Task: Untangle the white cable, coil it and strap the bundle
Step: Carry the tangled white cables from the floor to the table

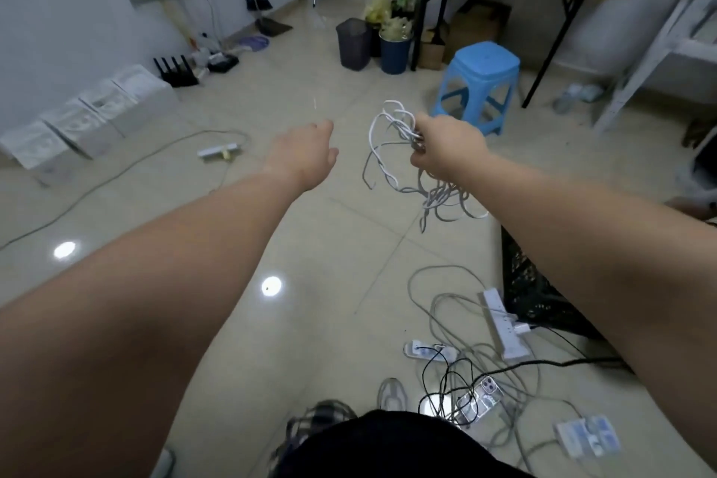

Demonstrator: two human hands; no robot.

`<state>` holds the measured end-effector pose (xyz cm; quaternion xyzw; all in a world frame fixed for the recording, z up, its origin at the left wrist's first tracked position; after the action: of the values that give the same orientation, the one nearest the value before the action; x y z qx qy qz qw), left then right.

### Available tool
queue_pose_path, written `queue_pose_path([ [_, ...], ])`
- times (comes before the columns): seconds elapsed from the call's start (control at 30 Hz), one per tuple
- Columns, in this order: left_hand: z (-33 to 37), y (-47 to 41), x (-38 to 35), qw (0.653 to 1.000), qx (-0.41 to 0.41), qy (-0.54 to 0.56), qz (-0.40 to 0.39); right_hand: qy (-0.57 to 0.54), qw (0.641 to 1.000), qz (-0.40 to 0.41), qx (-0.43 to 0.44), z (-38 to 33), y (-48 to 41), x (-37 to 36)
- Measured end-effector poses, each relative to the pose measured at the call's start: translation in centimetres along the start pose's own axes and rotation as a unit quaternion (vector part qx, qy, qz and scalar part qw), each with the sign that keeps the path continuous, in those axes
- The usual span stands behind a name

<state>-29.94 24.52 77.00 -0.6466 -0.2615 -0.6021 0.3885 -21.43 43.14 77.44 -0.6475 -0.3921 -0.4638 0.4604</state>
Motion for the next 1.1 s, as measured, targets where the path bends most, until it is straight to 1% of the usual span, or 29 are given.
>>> queue_pose_path([
  [0.17, 0.1, -7.2, -2.7, 1.0, -0.009, 0.0, -0.024, -0.001, 1.0, -0.014, 0.001, 2.4, -6.2, -2.0],
  [0.3, -0.8, -14.3, -5.3, 0.999, -0.027, 0.013, -0.04, -0.002, 1.0, -0.017, -0.017, 4.4, -12.0, -4.1],
  [0.5, -1.6, -26.8, -8.1, 0.997, -0.062, 0.016, -0.032, -0.007, 0.998, -0.003, -0.06, 7.3, -22.6, -7.3],
  [0.73, -2.9, -40.0, -11.0, 0.991, -0.123, 0.002, -0.054, -0.009, 0.992, -0.003, -0.124, 10.5, -33.8, -10.3],
  [0.9, -2.7, -47.1, -14.3, 0.988, -0.129, 0.003, -0.08, 0.006, 0.989, -0.019, -0.145, 14.2, -40.0, -13.1],
  [1.1, -0.3, -56.6, -18.2, 0.985, -0.14, 0.006, -0.1, 0.01, 0.988, -0.028, -0.148, 20.3, -48.0, -16.1],
])
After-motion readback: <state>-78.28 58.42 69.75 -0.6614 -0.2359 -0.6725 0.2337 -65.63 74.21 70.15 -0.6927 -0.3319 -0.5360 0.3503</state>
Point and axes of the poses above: each hand's wrist, its own y-axis away from the middle knuckle, its own x-axis out of the back of the hand, z = x × y, the point moved 3 cm from there along -y, towards the middle knuckle, and after that the axes turned 11 degrees about z, right-handed, at the moved point
